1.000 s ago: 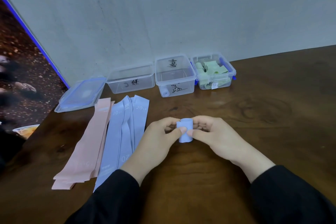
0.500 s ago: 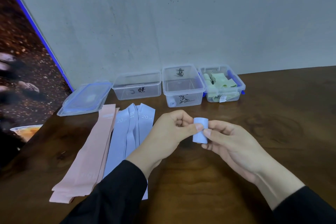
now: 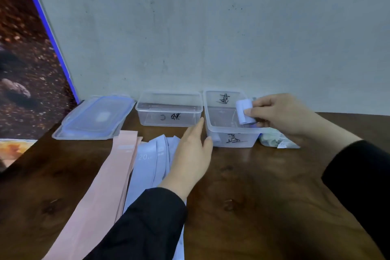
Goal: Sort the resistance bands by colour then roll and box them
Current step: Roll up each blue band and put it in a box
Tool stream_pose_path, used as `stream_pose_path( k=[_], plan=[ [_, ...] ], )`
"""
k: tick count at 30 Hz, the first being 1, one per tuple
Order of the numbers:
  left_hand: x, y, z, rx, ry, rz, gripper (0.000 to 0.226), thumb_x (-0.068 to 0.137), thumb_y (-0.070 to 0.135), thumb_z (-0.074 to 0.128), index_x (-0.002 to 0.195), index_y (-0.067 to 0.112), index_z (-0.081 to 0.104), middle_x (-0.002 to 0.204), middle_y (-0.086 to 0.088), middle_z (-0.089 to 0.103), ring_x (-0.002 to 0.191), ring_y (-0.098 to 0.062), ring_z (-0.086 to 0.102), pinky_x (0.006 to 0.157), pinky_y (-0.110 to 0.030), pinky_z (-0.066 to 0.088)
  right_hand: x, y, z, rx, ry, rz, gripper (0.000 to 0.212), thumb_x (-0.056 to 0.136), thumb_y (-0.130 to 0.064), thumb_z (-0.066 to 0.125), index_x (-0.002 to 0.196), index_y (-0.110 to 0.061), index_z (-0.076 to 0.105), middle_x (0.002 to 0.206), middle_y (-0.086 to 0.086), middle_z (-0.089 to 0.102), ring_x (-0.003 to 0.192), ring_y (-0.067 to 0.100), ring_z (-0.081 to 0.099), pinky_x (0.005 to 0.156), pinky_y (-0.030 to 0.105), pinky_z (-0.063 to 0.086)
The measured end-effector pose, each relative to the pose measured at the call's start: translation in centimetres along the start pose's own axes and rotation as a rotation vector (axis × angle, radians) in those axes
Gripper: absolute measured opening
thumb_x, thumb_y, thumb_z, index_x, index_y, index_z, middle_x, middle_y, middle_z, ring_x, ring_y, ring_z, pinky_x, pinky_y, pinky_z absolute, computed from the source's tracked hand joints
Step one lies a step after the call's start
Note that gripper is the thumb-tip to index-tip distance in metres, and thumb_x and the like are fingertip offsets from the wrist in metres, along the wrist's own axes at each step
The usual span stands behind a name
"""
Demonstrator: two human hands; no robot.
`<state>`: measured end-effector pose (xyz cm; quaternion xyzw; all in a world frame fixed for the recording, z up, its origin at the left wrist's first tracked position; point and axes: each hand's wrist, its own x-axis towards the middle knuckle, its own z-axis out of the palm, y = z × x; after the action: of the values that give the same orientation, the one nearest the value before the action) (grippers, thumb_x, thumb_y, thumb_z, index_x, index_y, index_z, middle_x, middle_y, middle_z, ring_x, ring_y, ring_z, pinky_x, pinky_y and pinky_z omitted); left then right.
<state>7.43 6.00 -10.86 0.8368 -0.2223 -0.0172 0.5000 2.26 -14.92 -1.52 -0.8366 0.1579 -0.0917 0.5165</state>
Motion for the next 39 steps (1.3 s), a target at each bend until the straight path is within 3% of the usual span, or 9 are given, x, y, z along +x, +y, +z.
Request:
stream_pose_path(
  k=[3, 6, 14, 16, 20, 24, 31, 36, 39],
  plan=[
    [0.0, -0.7, 0.3, -0.013, -0.053, 0.061, 0.066, 0.102, 0.023, 0.051, 0.157, 0.039, 0.019, 0.149, 0.020, 0.038, 0.133, -0.001, 0.038, 0.098, -0.017, 0.031, 4.7, -0.5, 1.6, -0.225, 0.010, 0.017, 0.026, 0.084, -0.019, 0.078, 0.084, 0.006, 0.069, 0.072, 0.016, 0.065, 0.062, 0.019, 0.057, 0.068, 0.032, 0.054],
    [0.2, -1.5, 0.3, -0.019, -0.099, 0.088, 0.070, 0.101, 0.023, 0.052, 0.157, 0.043, 0.015, 0.152, 0.021, 0.036, 0.134, 0.002, 0.037, 0.096, -0.015, 0.031, 8.1, -0.5, 3.9, -0.406, -0.015, 0.052, 0.025, 0.085, -0.014, 0.074, 0.066, -0.004, 0.062, 0.059, 0.007, 0.052, 0.052, 0.018, 0.046, 0.048, 0.019, 0.037],
    [1.3, -2.9, 1.0, -0.148, -0.199, 0.068, 0.074, 0.101, 0.024, 0.051, 0.153, 0.055, 0.008, 0.147, 0.023, 0.044, 0.130, 0.001, 0.046, 0.107, -0.029, 0.043, 13.4, 1.2, 8.8, -0.808, -0.022, 0.161, 0.031, 0.088, -0.024, 0.068, 0.063, -0.012, 0.054, 0.060, 0.003, 0.056, 0.053, 0.017, 0.050, 0.048, 0.024, 0.040],
    [1.3, -2.9, 1.1, -0.142, -0.217, 0.065, 0.075, 0.101, 0.025, 0.051, 0.153, 0.055, 0.006, 0.148, 0.024, 0.043, 0.130, 0.002, 0.045, 0.105, -0.025, 0.041, 13.4, 1.5, 9.7, -0.860, -0.003, 0.166, 0.033, 0.088, -0.024, 0.064, 0.061, -0.011, 0.050, 0.057, 0.002, 0.051, 0.051, 0.016, 0.046, 0.046, 0.024, 0.034],
    [1.3, -2.7, 0.8, -0.125, -0.265, 0.052, 0.076, 0.102, 0.029, 0.050, 0.153, 0.055, 0.001, 0.147, 0.028, 0.037, 0.120, 0.008, 0.045, 0.095, -0.015, 0.036, 13.7, 2.0, 9.9, -0.724, -0.044, 0.191, 0.014, 0.085, -0.019, 0.073, 0.079, -0.010, 0.064, 0.071, 0.005, 0.064, 0.061, 0.020, 0.061, 0.050, 0.022, 0.047],
    [1.2, -2.5, 0.5, -0.097, -0.307, 0.028, 0.077, 0.103, 0.032, 0.049, 0.153, 0.054, -0.005, 0.140, 0.022, 0.041, 0.092, 0.019, 0.042, 0.079, -0.003, 0.029, 13.2, 1.7, 10.2, -0.779, -0.104, 0.230, 0.023, 0.085, -0.017, 0.063, 0.064, -0.010, 0.058, 0.047, 0.000, 0.057, 0.036, 0.013, 0.049, 0.046, 0.021, 0.040],
    [0.8, -2.0, 0.1, -0.090, -0.306, 0.036, 0.078, 0.103, 0.030, 0.049, 0.152, 0.056, -0.006, 0.157, 0.022, 0.030, 0.129, 0.003, 0.039, 0.098, -0.014, 0.032, 12.4, 1.0, 9.7, -0.707, -0.166, 0.290, 0.030, 0.090, -0.030, 0.063, 0.068, -0.011, 0.057, 0.050, 0.001, 0.054, 0.044, 0.018, 0.047, 0.055, 0.025, 0.043],
    [0.7, -1.9, 0.0, -0.092, -0.311, 0.027, 0.078, 0.104, 0.029, 0.050, 0.154, 0.052, -0.004, 0.149, 0.026, 0.032, 0.123, 0.008, 0.035, 0.096, -0.009, 0.029, 11.6, 0.5, 9.4, -0.400, -0.107, 0.350, 0.021, 0.093, -0.019, 0.062, 0.076, -0.007, 0.059, 0.049, 0.004, 0.060, 0.044, 0.018, 0.052, 0.050, 0.024, 0.042],
    [0.9, -2.0, 0.0, -0.107, -0.290, 0.043, 0.074, 0.103, 0.026, 0.051, 0.157, 0.048, 0.004, 0.149, 0.025, 0.036, 0.127, 0.005, 0.039, 0.103, -0.015, 0.034, 11.2, 0.3, 9.0, -0.482, -0.091, 0.283, 0.025, 0.094, -0.026, 0.062, 0.087, -0.002, 0.067, 0.074, 0.013, 0.073, 0.059, 0.025, 0.058, 0.060, 0.028, 0.048]
  ],
)
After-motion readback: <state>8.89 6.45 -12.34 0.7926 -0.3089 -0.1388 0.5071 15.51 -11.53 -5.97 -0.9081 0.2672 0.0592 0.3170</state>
